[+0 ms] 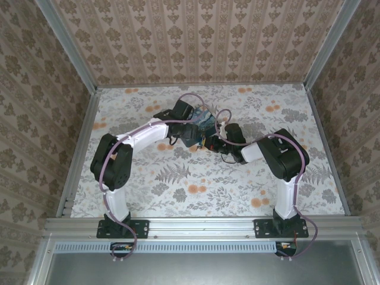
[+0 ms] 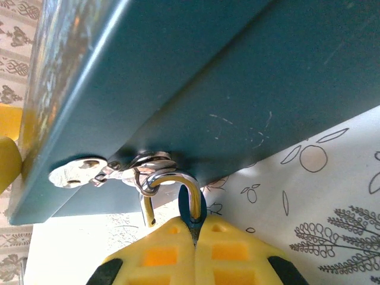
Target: Unlock the padlock with the key
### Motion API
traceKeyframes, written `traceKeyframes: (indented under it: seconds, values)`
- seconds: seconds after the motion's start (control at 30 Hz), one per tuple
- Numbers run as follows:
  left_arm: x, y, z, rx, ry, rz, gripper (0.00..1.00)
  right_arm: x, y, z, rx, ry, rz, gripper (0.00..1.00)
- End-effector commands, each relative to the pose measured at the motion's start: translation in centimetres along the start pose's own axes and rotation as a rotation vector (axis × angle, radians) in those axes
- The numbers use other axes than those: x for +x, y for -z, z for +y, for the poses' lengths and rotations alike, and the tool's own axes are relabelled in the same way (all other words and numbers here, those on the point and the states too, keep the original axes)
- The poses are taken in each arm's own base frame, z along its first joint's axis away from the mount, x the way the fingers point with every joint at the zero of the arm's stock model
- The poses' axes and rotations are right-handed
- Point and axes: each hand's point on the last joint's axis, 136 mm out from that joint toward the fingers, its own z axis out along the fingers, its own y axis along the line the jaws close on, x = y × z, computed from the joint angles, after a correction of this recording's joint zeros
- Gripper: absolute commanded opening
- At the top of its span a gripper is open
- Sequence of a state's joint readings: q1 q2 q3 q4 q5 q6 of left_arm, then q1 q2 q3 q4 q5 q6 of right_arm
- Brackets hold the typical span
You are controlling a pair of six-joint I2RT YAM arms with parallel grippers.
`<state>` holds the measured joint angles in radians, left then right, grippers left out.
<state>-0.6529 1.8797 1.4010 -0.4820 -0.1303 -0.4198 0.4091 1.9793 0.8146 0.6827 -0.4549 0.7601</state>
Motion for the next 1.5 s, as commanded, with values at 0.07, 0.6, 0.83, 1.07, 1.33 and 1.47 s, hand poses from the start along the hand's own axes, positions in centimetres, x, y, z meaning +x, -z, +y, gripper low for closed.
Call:
traceKeyframes:
  seconds: [0.07, 0.6, 0.83, 1.07, 1.33, 1.47]
  values:
    - [2.6, -1.7, 1.7, -0.110, -0.065, 0.098, 0.83, 0.1, 0.8, -1.6, 0.034, -0.090, -0.029, 0.00]
    - [4.8, -3.5, 1.8, -0.125, -0.091, 0.164, 0.81, -3.0, 1.9, -2.3, 0.014, -0.252, -0.148, 0.00]
    - [5.7, -4.1, 1.8, -0.125, -0.095, 0.189, 0.80, -4.2, 1.4, -2.5, -0.049, -0.392, -0.203, 0.00]
    - [6.4, -4.7, 1.9, -0.129, -0.094, 0.207, 0.79, -5.2, 1.5, -3.1, -0.033, -0.413, -0.227, 0.00]
    - [7.1, -5.5, 2.0, -0.132, -0.095, 0.234, 0.78, -7.8, 2.1, -3.5, -0.033, -0.433, -0.266, 0.00]
    - [7.3, -5.9, 2.0, -0.134, -0.094, 0.243, 0.78, -8.7, 2.2, -4.2, -0.040, -0.482, -0.303, 0.00]
